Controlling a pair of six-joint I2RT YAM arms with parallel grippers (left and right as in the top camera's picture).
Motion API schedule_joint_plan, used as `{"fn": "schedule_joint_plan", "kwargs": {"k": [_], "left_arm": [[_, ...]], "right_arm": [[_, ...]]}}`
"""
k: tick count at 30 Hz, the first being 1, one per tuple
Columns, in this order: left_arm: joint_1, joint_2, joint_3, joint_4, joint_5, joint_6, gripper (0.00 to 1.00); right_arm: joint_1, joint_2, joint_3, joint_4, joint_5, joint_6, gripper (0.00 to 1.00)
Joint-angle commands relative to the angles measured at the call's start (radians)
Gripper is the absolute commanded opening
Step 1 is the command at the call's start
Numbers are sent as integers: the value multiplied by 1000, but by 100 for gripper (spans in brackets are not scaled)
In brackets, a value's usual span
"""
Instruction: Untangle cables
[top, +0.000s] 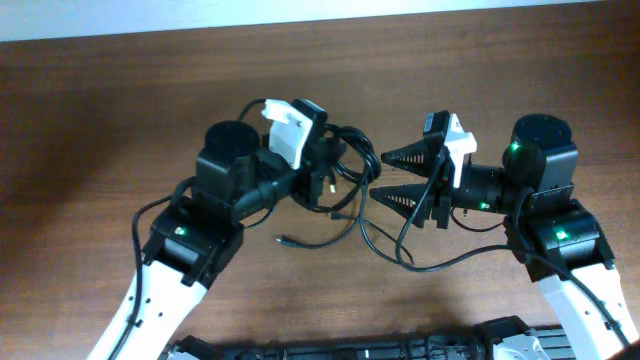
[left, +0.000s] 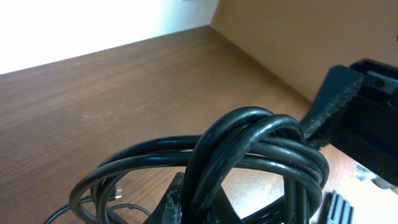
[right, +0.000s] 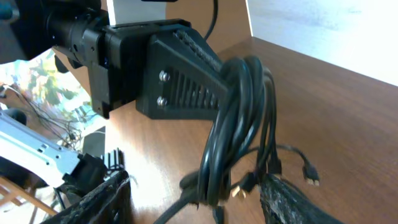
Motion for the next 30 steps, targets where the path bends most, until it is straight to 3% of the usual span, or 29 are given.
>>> {"fn": "schedule_joint_plan", "kwargs": {"k": [1,2,3,6,8,13,17,19,20,22,23,27,30], "left_arm": [[-54,17,23,38,24,-13,0],[-61,21,23,41,8,-13,0],[-61,20,23,40,-4,-13,0],[-61,20,23,38,-72,-14,0],[-61,20,23,28,-175,-89,0],[-61,20,23,-126,-593,-505,0],[-41,20,23,-174,-615,-706,0],[-39,20,23,-172,-594,-716,0],[-39,20,23,-173,-575,-714,0],[-39,20,23,-164,-539,-648,0],[-39,20,23,-143,-476,-563,0],[-40,20,23,-77,-298,-402,0],[-40,21,23,-53,-260,-399,0]], "right_arm": [[-3,0,5,7,5,2,40],[-3,0,5,6,6,2,17],[-3,0,5,3,6,2,4],[-3,0,5,-20,6,2,4],[-3,0,5,-46,5,1,4],[-3,0,5,-66,5,1,4],[-3,0,5,-69,6,1,4],[-3,0,5,-71,42,2,4],[-3,0,5,-73,76,2,9],[-3,0,5,-74,85,2,54],[-3,0,5,-73,105,2,68],[-3,0,5,-72,323,87,72],[-3,0,5,-72,344,88,73]]}}
